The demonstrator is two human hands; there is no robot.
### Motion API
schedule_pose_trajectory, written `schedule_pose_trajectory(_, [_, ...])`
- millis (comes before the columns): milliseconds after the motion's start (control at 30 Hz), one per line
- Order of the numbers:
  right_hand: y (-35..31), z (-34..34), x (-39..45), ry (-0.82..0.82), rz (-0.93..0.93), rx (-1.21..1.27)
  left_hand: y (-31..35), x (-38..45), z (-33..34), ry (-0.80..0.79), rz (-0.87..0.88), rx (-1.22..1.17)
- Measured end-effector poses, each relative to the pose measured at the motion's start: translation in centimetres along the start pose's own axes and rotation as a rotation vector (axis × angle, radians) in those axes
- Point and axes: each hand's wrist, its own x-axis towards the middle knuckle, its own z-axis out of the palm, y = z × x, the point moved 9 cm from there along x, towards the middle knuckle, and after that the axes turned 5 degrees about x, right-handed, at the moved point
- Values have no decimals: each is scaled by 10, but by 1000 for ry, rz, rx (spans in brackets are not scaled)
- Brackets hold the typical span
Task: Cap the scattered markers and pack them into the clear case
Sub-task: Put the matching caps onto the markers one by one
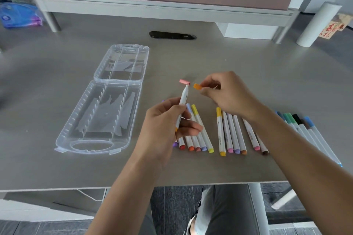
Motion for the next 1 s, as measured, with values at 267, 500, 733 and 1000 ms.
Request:
schedule_pose_trajectory(267, [-13,-21,-26,-103,-64,225,-5,-9,15,-82,-26,66])
schedule_pose_trajectory(500, [-10,-22,-38,-208,-18,406,-9,-17,25,-154,-32,138])
schedule_pose_trajectory(733, [-7,-21,-43,-63,112,746,-19,-18,36,-192,-122,-42])
schedule_pose_trajectory(1000, [12,-22,-54,125,192,813,-31,-20,48,-208,-192,-198])
